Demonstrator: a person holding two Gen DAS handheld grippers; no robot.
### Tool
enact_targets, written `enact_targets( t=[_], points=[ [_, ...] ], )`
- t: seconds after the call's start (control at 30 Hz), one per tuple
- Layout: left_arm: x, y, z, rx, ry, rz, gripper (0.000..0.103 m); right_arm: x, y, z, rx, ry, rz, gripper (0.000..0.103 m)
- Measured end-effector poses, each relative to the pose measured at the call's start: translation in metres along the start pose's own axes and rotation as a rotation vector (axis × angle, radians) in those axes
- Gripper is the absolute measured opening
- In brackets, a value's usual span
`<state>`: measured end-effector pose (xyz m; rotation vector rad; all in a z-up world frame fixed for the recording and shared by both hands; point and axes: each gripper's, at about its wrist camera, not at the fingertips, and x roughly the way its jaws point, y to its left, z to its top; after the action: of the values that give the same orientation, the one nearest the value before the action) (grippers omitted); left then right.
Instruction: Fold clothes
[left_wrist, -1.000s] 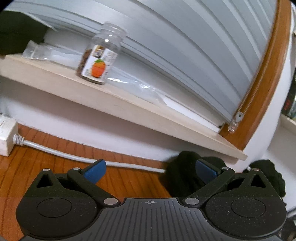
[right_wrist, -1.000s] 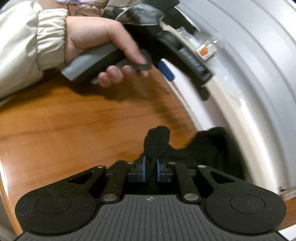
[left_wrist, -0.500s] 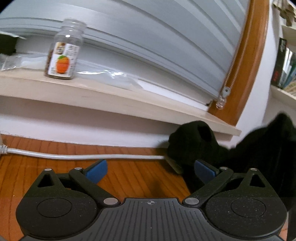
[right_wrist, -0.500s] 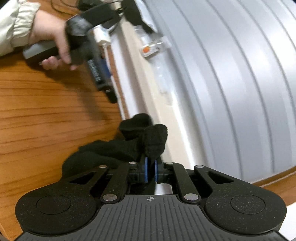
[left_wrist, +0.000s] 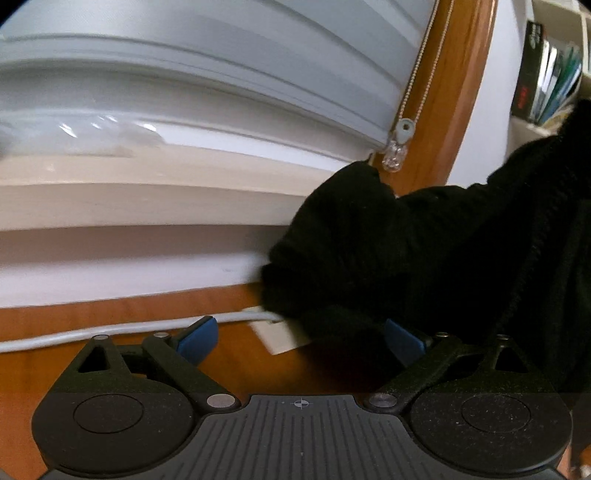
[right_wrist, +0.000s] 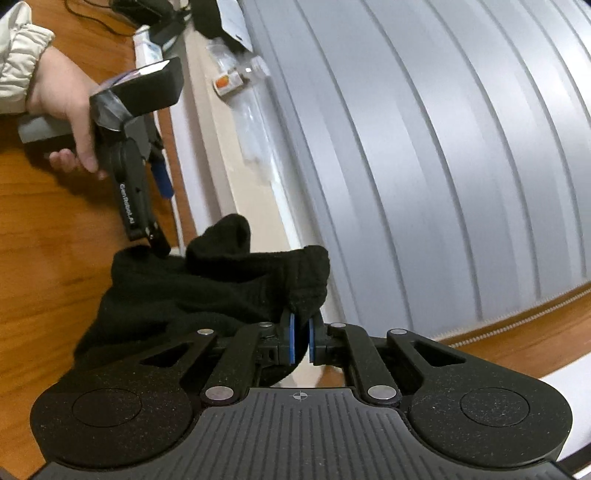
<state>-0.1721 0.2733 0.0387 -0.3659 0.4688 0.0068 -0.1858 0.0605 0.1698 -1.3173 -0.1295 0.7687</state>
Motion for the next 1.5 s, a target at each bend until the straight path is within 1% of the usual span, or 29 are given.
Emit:
enact_targets(
  t=[0.07,0.1,0.17,0.3,0.33,0.37,0.43,0.47,0.5,0.53,0.6,0.7,0.77,0.9,1.0,1.03,1.1,1.17,1.27,1.33,1.37,1.43,1.5],
  points=[
    [0.011,-0.001,0.006,-0.034,0.0,-0.009,0.098,-0.001,-0.004,-0.006,0.004,0.007,-0.011,0.007],
    [0.015,-0.002,0.009,-0.03,-0.005,-0.005,0.098,-0.002,-0.006,-0.009,0.007,0.008,-0.017,0.007],
    [0.025,-0.005,0.015,-0.004,-0.023,0.018,0.098,-0.005,-0.011,-0.016,0.015,0.014,-0.025,0.007],
    [0.042,-0.017,0.023,0.077,-0.034,0.07,0.097,-0.015,-0.022,-0.029,0.025,0.018,-0.058,0.007],
    [0.043,-0.02,0.023,0.091,-0.043,0.083,0.092,-0.018,-0.025,-0.032,0.028,0.024,-0.061,0.007],
    [0.042,-0.022,0.023,0.111,-0.052,0.093,0.086,-0.02,-0.029,-0.034,0.04,0.023,-0.065,0.007],
    [0.041,-0.024,0.025,0.128,-0.058,0.114,0.051,-0.022,-0.032,-0.039,0.053,0.028,-0.058,0.007],
    [0.04,-0.022,0.027,0.122,-0.056,0.117,0.043,-0.023,-0.031,-0.041,0.055,0.029,-0.051,0.007],
    [0.037,-0.019,0.029,0.12,-0.055,0.118,0.022,-0.024,-0.029,-0.042,0.056,0.029,-0.045,0.007],
    [0.03,-0.015,0.032,0.119,-0.058,0.126,0.008,-0.024,-0.028,-0.044,0.057,0.028,-0.038,0.007],
    [0.016,-0.007,0.036,0.117,-0.063,0.14,0.006,-0.026,-0.025,-0.045,0.058,0.028,-0.022,0.007],
    [-0.006,0.006,0.043,0.117,-0.075,0.166,0.006,-0.03,-0.024,-0.035,0.074,-0.003,0.005,0.007],
    [-0.027,0.028,0.051,0.11,-0.097,0.185,0.005,-0.034,-0.022,-0.028,0.081,-0.025,0.024,0.007],
    [-0.081,0.063,0.062,0.065,-0.137,0.167,0.005,-0.039,-0.017,-0.009,0.073,-0.079,0.046,0.007],
    [-0.115,0.083,0.069,-0.009,-0.172,0.143,0.005,-0.044,-0.015,0.008,0.075,-0.117,0.076,0.007],
    [-0.124,0.09,0.07,-0.029,-0.174,0.137,0.005,-0.045,-0.015,0.013,0.079,-0.129,0.09,0.007],
    [-0.132,0.103,0.067,-0.037,-0.141,0.139,0.006,-0.046,-0.011,0.021,0.083,-0.144,0.129,0.007],
    [-0.131,0.113,0.057,-0.028,-0.099,0.15,0.007,-0.046,-0.005,0.027,0.085,-0.157,0.172,0.007],
    [-0.124,0.122,0.038,0.008,-0.039,0.19,0.017,-0.036,0.015,0.036,0.05,-0.156,0.197,0.007],
    [-0.123,0.124,0.027,0.044,-0.025,0.212,0.025,-0.026,0.022,0.04,0.044,-0.154,0.208,0.007],
    [-0.124,0.125,0.023,0.053,-0.024,0.207,0.028,-0.023,0.024,0.041,0.043,-0.151,0.207,0.007],
    [-0.131,0.125,0.018,0.079,-0.034,0.215,0.042,-0.02,0.024,0.041,0.05,-0.147,0.198,0.007],
    [-0.138,0.12,0.018,0.116,-0.046,0.229,0.045,-0.011,0.022,0.04,0.061,-0.144,0.194,0.007]
  ],
)
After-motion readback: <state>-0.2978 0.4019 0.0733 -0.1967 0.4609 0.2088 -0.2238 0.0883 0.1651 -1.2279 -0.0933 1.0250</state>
